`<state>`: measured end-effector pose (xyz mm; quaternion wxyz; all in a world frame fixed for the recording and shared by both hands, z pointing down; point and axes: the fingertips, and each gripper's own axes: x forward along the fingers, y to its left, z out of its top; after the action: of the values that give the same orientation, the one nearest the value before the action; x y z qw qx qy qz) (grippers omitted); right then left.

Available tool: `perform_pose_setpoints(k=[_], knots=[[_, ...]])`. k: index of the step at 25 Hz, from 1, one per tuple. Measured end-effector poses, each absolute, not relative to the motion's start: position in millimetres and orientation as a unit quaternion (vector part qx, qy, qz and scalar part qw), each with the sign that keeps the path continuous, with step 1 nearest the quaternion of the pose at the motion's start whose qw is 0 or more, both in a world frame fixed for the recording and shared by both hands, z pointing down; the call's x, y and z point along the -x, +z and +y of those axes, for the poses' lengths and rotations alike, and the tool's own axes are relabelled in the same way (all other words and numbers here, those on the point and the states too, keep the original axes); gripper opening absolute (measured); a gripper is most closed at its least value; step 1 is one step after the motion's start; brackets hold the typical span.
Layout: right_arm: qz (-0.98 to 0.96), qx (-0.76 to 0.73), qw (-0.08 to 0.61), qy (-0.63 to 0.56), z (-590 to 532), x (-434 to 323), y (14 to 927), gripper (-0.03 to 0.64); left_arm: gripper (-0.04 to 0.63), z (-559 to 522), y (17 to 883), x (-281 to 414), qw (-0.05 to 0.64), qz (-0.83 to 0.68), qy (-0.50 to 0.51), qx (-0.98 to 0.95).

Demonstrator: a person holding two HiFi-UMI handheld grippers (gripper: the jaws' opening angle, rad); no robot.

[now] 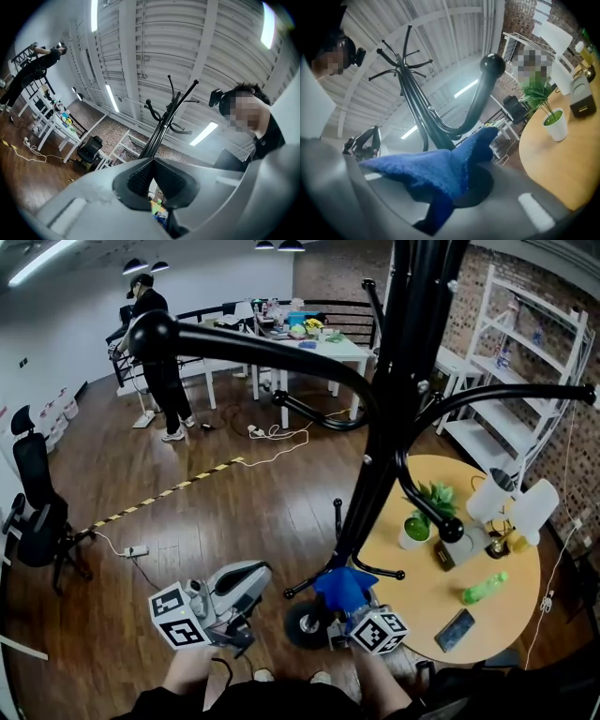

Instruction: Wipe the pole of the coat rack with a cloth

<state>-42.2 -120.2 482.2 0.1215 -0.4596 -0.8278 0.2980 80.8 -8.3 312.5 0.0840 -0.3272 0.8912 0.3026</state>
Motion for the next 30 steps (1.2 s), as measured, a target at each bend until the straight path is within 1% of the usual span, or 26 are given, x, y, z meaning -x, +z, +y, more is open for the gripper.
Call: perform_pose_setpoints(k=[2,4,9,15,20,25,30], knots=[[-0.829,0.460,0.128,0.292,-118.5,40.9,477.7,0.029,0.002,-9.1,310.9,-81.0,0.086,0.891,0.302,0.329],[-0.823,0.468,0.114,0.301,-115.4,36.6,459.7,0.029,0.002,-9.4,308.7,-81.9,0.089,0.890,0.302,0.330],[-0.806,0.502,0.027,0.312,-114.5,36.9,374.6,0.029,0.002,-1.8,302.7,-86.3,0.109,0.890,0.301,0.325],[-0.784,0.541,-0.083,0.293,-120.2,40.2,238.4,0.029,0.002,12.6,299.5,-93.4,0.136,0.892,0.301,0.308],[-0.770,0.550,-0.125,0.299,-121.2,39.3,165.3,0.029,0.002,28.3,301.3,-102.9,0.153,0.894,0.303,0.292],[-0.772,0.544,-0.149,0.293,-121.1,33.5,143.7,0.029,0.002,33.1,298.7,-109.0,0.158,0.894,0.305,0.289],[-0.788,0.532,-0.134,0.278,-119.3,33.1,189.4,0.029,0.002,29.1,302.0,-103.6,0.151,0.893,0.305,0.296]])
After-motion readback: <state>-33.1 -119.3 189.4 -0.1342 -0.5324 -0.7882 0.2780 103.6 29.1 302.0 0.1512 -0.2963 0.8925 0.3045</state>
